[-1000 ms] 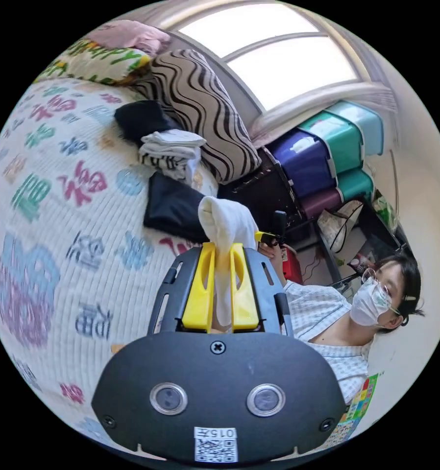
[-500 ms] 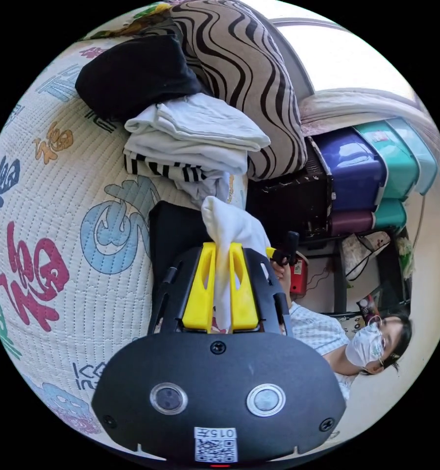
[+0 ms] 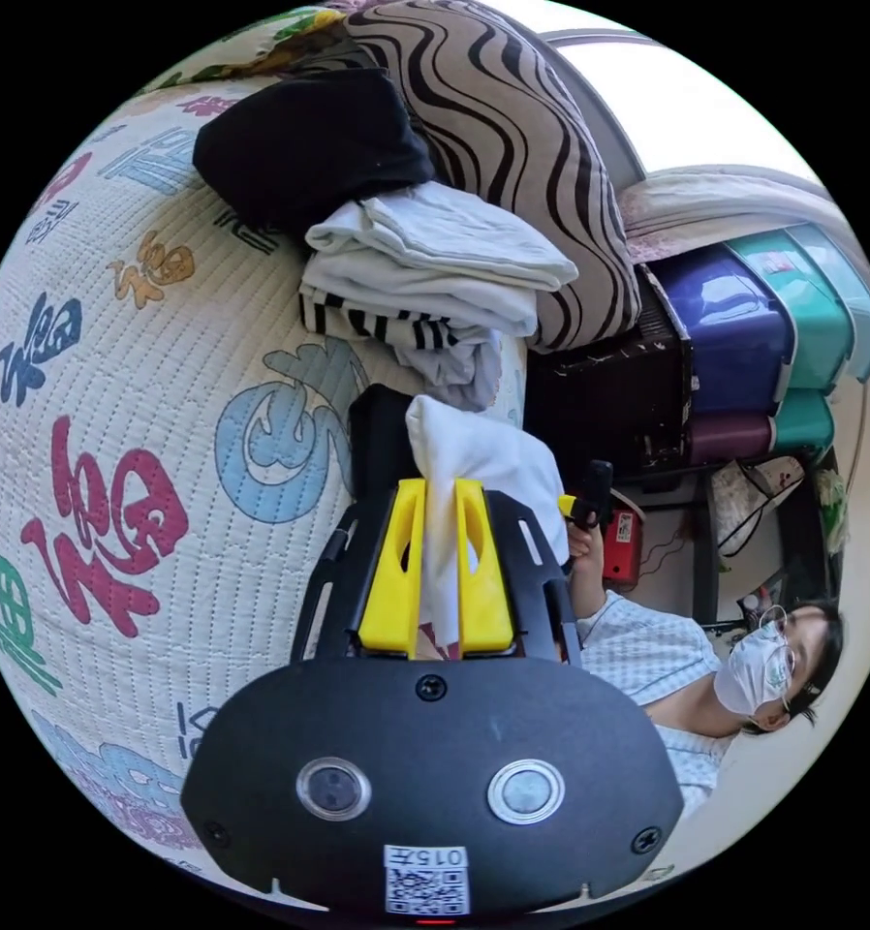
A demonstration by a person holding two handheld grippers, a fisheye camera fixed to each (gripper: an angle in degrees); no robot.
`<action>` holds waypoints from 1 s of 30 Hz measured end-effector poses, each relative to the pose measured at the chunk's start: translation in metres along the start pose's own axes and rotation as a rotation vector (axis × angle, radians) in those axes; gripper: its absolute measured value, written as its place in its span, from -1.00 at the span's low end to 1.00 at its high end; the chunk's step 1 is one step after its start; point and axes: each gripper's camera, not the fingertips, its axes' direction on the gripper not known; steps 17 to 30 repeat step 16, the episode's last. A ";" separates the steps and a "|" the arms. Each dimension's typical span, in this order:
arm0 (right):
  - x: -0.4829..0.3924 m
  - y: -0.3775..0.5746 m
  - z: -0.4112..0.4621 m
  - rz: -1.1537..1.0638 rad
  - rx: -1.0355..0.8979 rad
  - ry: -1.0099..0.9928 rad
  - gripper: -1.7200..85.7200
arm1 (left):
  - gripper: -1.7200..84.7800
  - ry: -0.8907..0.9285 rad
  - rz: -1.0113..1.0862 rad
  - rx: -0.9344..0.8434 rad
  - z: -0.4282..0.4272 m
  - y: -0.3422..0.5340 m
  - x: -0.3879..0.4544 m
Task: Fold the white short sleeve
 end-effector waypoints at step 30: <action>-0.082 0.067 -0.021 -0.320 0.086 0.334 -0.91 | -0.69 -0.436 0.305 0.421 -0.003 -0.028 0.196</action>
